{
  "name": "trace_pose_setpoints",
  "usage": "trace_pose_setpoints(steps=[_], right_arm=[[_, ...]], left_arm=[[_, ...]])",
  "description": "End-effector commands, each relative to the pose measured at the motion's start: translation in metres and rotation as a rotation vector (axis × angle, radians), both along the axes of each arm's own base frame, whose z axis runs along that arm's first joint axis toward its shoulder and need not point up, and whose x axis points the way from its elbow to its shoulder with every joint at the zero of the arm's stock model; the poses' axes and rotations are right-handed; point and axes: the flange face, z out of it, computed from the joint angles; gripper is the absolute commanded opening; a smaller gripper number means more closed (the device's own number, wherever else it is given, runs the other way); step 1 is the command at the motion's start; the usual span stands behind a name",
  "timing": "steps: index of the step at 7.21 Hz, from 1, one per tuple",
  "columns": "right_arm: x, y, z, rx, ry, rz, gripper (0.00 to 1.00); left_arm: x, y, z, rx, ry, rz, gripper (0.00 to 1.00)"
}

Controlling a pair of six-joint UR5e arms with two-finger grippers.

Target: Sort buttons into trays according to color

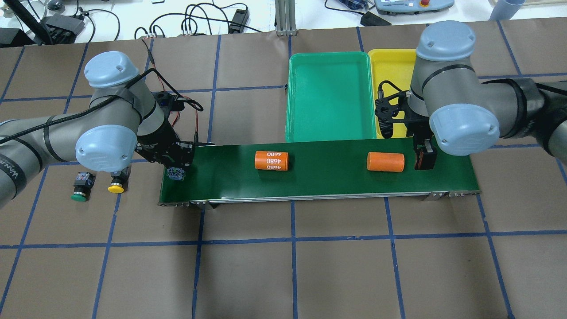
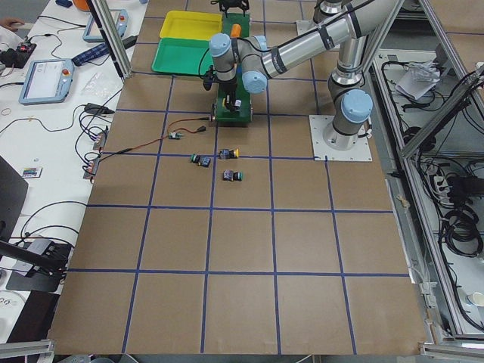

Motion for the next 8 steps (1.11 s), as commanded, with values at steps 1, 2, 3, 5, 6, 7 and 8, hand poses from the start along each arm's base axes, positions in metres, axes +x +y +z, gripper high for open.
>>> trace_pose_setpoints(steps=[1, 2, 3, 5, 6, 7, 8], right_arm=[[-0.004, -0.003, -0.001, 0.017, 0.043, 0.008, 1.0], [-0.006, -0.002, 0.0, 0.016, 0.049, 0.007, 1.0], [-0.005, -0.002, -0.004, 0.022, 0.04, 0.008, 1.0], [-0.011, -0.004, -0.005, 0.011, 0.019, -0.01, 1.0], [-0.021, -0.005, -0.004, 0.007, 0.016, -0.03, 0.98], [-0.035, -0.01, -0.005, -0.004, -0.064, -0.051, 0.95], [-0.05, -0.014, -0.005, -0.015, -0.173, -0.071, 1.0]], left_arm=[[0.002, 0.001, 0.0, -0.003, 0.0, 0.006, 0.99], [0.002, 0.002, -0.001, 0.01, -0.008, 0.005, 1.0], [0.004, -0.001, 0.007, -0.004, -0.027, 0.004, 1.0], [0.004, -0.005, 0.032, -0.049, -0.035, 0.004, 1.0], [0.006, -0.006, 0.057, -0.06, -0.037, 0.007, 1.0], [0.013, -0.007, 0.074, -0.047, -0.036, 0.013, 1.0], [0.037, -0.009, 0.074, -0.037, -0.105, 0.026, 1.0]])
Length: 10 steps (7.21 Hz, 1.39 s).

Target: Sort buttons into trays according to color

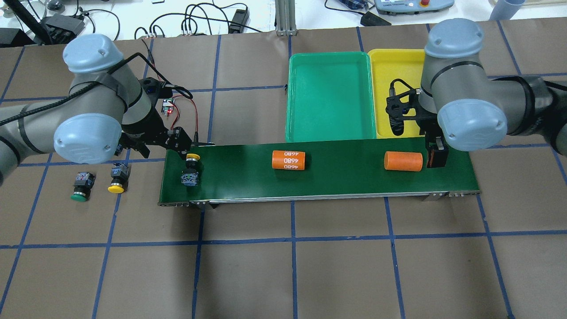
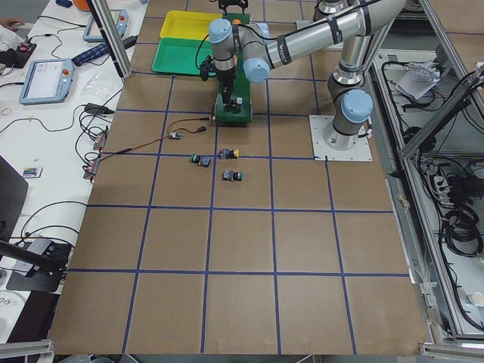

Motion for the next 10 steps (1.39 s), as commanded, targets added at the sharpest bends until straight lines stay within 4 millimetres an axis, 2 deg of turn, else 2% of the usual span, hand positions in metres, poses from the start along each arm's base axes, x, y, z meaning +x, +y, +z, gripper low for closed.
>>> trace_pose_setpoints(steps=[1, 2, 4, 5, 7, 8, 10], right_arm=[[-0.035, -0.006, -0.001, -0.01, -0.13, 0.018, 1.0], [-0.042, -0.002, -0.007, 0.007, -0.139, 0.035, 1.0], [-0.04, 0.011, -0.018, -0.029, -0.135, 0.039, 1.0], [-0.038, 0.01, -0.019, -0.057, -0.129, 0.07, 1.0], [-0.034, 0.019, -0.029, -0.024, -0.136, 0.065, 1.0], [-0.031, 0.023, -0.033, -0.026, -0.146, 0.066, 1.0], [-0.012, 0.02, -0.031, -0.05, -0.233, 0.034, 1.0]], left_arm=[[0.037, -0.003, 0.012, 0.007, -0.067, 0.033, 1.0], [0.05, -0.011, 0.009, 0.004, -0.063, 0.0, 1.0], [0.096, -0.015, 0.003, 0.008, -0.046, 0.029, 1.0], [0.11, -0.014, 0.005, 0.004, -0.045, 0.047, 1.0], [0.113, -0.013, 0.003, 0.001, -0.05, 0.027, 1.0], [0.126, -0.015, -0.006, -0.009, -0.051, 0.013, 1.0], [0.167, -0.016, -0.029, 0.003, -0.042, 0.04, 1.0]])
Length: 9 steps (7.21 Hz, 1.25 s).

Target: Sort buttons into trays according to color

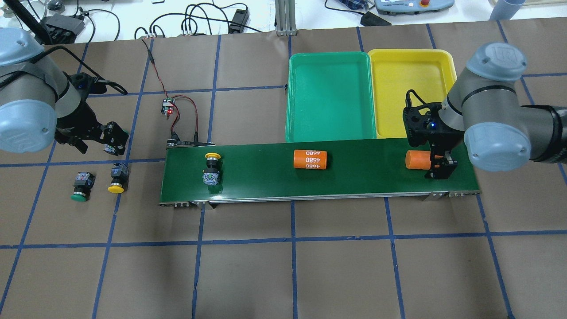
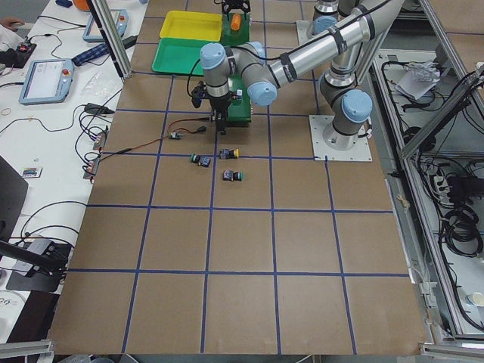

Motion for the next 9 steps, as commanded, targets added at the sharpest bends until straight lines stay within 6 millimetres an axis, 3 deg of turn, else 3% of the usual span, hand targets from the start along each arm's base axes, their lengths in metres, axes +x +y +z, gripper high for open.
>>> trace_pose_setpoints(steps=[1, 2, 4, 5, 6, 7, 8, 9], right_arm=[[0.029, -0.001, 0.002, -0.019, -0.038, -0.01, 1.0], [0.048, -0.002, 0.005, -0.045, -0.032, -0.035, 1.0], [0.05, -0.004, -0.001, -0.041, -0.016, -0.045, 1.0], [0.05, -0.005, -0.001, -0.044, -0.015, -0.047, 1.0], [0.049, -0.005, 0.0, -0.046, -0.012, -0.046, 1.0], [0.049, -0.005, 0.0, -0.044, -0.011, -0.045, 1.0], [0.049, -0.005, 0.001, -0.045, -0.011, -0.046, 1.0], [0.05, -0.005, -0.002, -0.039, -0.014, -0.05, 1.0]], left_arm=[[0.027, -0.008, -0.029, -0.002, 0.005, -0.015, 1.0], [0.028, -0.016, -0.053, -0.012, 0.034, 0.006, 1.0], [0.029, -0.021, -0.098, -0.017, 0.04, 0.002, 1.0], [0.027, -0.017, -0.111, 0.006, 0.053, -0.002, 0.97], [0.026, -0.015, -0.121, 0.039, 0.064, 0.002, 0.6], [0.026, -0.012, -0.122, 0.053, 0.065, 0.0, 0.12], [0.026, -0.01, -0.12, 0.066, 0.073, -0.004, 0.0], [0.027, -0.013, -0.11, 0.048, 0.065, -0.006, 0.0]])
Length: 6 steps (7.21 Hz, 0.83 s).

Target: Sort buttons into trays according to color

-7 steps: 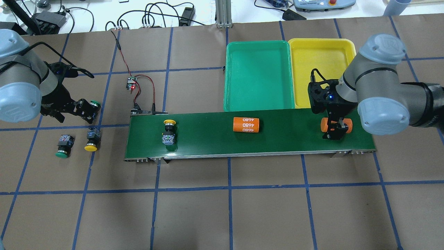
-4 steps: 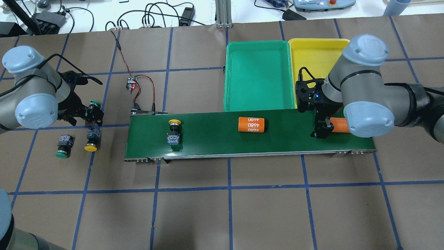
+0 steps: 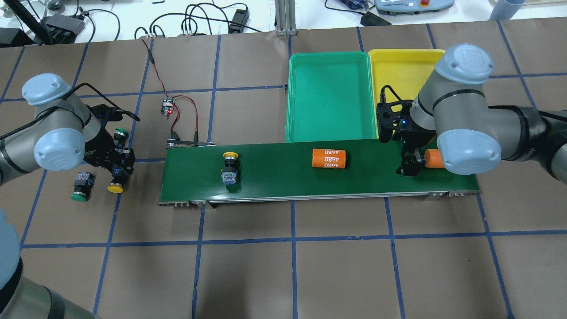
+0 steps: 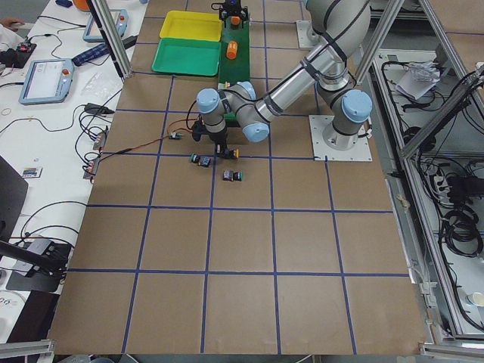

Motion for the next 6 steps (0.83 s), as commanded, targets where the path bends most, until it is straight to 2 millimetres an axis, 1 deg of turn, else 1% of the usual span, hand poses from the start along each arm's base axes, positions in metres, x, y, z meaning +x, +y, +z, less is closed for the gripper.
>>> trace_pose_setpoints(steps=[1, 2, 3, 4, 5, 6], right_arm=[[0.001, -0.002, -0.008, 0.015, -0.003, -0.003, 1.0], [0.0, -0.002, -0.007, 0.014, 0.0, -0.003, 1.0], [-0.002, -0.004, -0.006, 0.012, 0.014, -0.002, 1.0], [-0.004, -0.006, -0.004, 0.008, 0.032, 0.001, 1.0], [-0.005, -0.007, -0.003, 0.004, 0.038, -0.003, 1.0], [-0.005, -0.007, -0.001, 0.002, 0.038, -0.008, 1.0]], left_arm=[[-0.002, -0.002, 0.022, -0.029, -0.008, -0.015, 0.0], [-0.004, -0.005, 0.047, -0.055, 0.0, -0.014, 0.0], [-0.013, -0.019, 0.093, -0.078, 0.004, -0.022, 0.0], [-0.04, -0.027, 0.123, -0.048, 0.06, 0.031, 0.0], [-0.084, -0.03, 0.132, -0.049, 0.056, 0.083, 0.0], [-0.126, -0.032, 0.124, -0.034, 0.048, 0.062, 0.0]])
